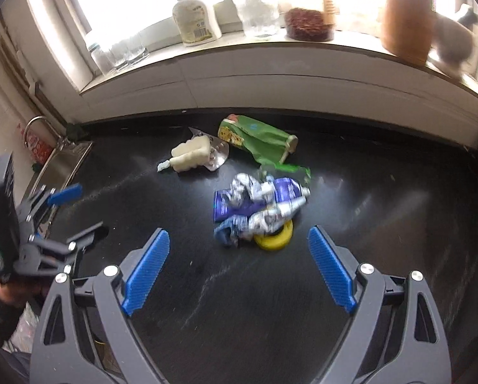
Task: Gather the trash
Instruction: 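Bring both empty tools back over the counter, then grasp the white sponge brush with the left tool while the right tool grasps the green snack bag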
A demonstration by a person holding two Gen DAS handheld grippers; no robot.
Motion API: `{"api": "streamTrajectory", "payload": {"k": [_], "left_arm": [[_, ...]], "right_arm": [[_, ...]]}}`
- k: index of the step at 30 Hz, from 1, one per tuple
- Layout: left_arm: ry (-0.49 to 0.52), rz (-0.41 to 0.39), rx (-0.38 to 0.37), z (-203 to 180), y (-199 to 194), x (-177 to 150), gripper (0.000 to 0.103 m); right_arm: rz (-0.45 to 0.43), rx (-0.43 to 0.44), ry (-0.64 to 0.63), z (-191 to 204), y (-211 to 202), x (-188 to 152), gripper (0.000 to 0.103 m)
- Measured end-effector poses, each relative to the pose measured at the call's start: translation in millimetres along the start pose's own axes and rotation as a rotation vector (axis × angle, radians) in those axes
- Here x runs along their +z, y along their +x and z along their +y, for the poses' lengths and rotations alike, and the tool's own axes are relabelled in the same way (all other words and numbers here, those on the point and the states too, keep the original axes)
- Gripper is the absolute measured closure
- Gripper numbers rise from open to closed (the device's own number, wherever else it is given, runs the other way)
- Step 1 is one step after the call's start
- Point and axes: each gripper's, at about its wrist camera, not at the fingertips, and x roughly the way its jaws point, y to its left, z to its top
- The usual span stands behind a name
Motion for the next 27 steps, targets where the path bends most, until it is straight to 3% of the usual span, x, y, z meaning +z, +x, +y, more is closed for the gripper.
{"api": "streamTrajectory", "payload": {"k": [6, 12, 21, 22, 24, 26, 27], "left_arm": [[0.079, 0.021, -0.010, 15, 69, 43, 0.008], [0.092, 0.089, -0.037, 30, 135, 62, 0.008], [0.134, 0.146, -0.087, 37, 187, 65, 0.010], [0.132, 0.144, -0.090, 38, 190, 66, 0.013], [0.109, 0.151, -0.105, 39, 193, 66, 0.031], [0.096, 0.156, -0.108, 37, 192, 66, 0.043], [0.100, 0.152, -0.091, 35, 190, 65, 0.050]], "right_arm": [[0.045, -0.002, -0.123, -18, 56, 50, 0.017], [0.135, -0.023, -0.305, -26, 140, 92, 0.017], [0.217, -0.025, -0.456, -30, 214, 105, 0.017], [0.222, -0.018, -0.464, -29, 217, 104, 0.017], [0.233, -0.016, -0.479, -29, 223, 99, 0.018], [0.249, -0.013, -0.480, -30, 226, 97, 0.037], [0.249, -0.013, -0.478, -31, 225, 98, 0.037]]}}
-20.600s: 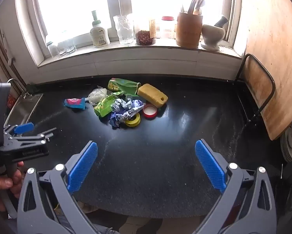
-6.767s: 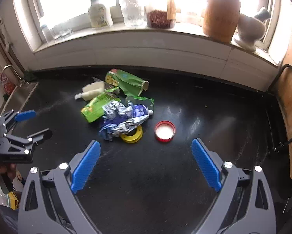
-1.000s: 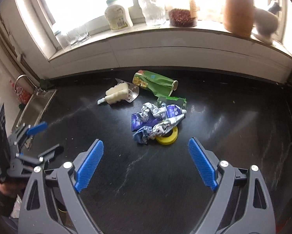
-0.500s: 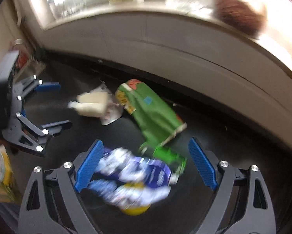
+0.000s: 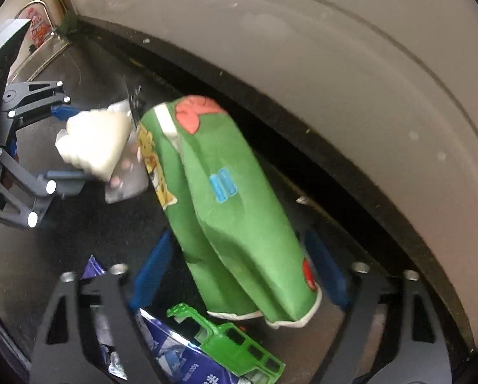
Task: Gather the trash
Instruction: 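Grasp the white sponge brush with the left tool while the right tool grasps the green snack bag, then carry sponge brush and snack bag to the black bin and open both tools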
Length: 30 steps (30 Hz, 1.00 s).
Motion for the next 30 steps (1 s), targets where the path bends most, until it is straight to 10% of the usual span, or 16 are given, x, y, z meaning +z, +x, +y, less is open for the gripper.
{"api": "streamTrajectory", "payload": {"k": [3, 16, 30], "left_arm": [[-0.012, 0.009, 0.027, -6, -9, -3, 0.065], [-0.169, -0.043, 0.075, -49, -123, -35, 0.066], [-0.277, -0.050, 0.137, -101, -214, -152, 0.066]], "right_arm": [[-0.015, -0.001, -0.001, 2, -8, -1, 0.043], [-0.146, -0.021, 0.096, 42, -121, -27, 0.046], [-0.150, 0.044, 0.187, 172, -173, -136, 0.046]]}}
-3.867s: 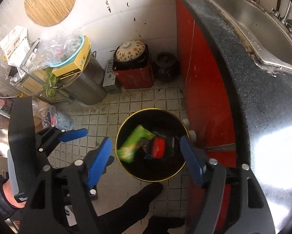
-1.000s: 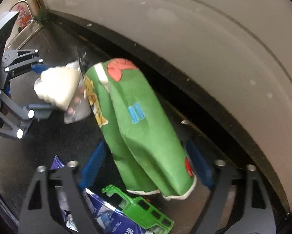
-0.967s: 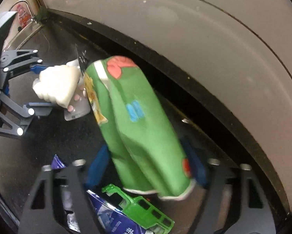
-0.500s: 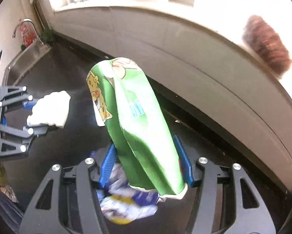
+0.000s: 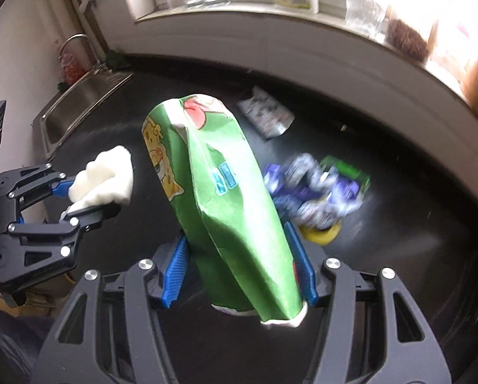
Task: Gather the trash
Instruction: 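Carry sponge brush and snack bag to the black bin and open both tools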
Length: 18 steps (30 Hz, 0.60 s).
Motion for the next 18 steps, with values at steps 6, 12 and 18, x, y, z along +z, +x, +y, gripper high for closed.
{"api": "streamTrajectory", "payload": {"k": [6, 12, 18], "left_arm": [[-0.014, -0.003, 0.011, 7, -11, -18, 0.066], [-0.073, -0.039, 0.055, 31, -23, -27, 0.066], [-0.244, -0.085, 0.169, 88, -57, -56, 0.066]], "right_arm": [[-0.004, 0.005, -0.022, 23, -8, -11, 0.046], [-0.027, 0.016, -0.069, 42, -8, 16, 0.045], [-0.054, 0.091, -0.197, 113, 3, 51, 0.045]]}}
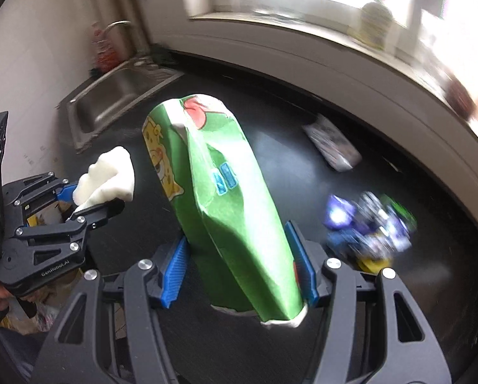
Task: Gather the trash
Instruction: 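Carry sponge brush and snack bag to the black bin and open both tools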
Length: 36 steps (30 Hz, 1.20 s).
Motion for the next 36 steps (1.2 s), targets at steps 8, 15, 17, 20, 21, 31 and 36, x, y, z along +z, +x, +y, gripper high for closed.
{"api": "streamTrajectory", "payload": {"k": [8, 15, 17, 20, 21, 31, 36], "left_arm": [[-0.305, -0.008, 0.261, 133, -51, -77, 0.066], [-0.541, 0.075, 0.384, 214, -76, -185, 0.065], [-0.590, 0.099, 0.382, 229, -73, -213, 0.065], [-0.637, 0.136, 0.376, 247, -62, -243, 0.065], [-0.649, 0.141, 0.367, 254, -57, -250, 0.065], [-0.689, 0.143, 0.308, 303, -13, -284, 0.062], [-0.685, 0.154, 0.292, 314, -3, -292, 0.026]], "right_arm": [[0.032, 0.228, -0.248, 154, 51, 44, 0.045], [0.189, 0.407, -0.412, 294, 104, 28, 0.044], [0.237, 0.421, -0.453, 327, 122, 18, 0.044], [0.281, 0.411, -0.483, 358, 146, 9, 0.044], [0.292, 0.402, -0.489, 367, 155, 7, 0.044], [0.366, 0.340, -0.522, 425, 218, 2, 0.043], [0.378, 0.332, -0.547, 440, 227, 8, 0.035]]}}
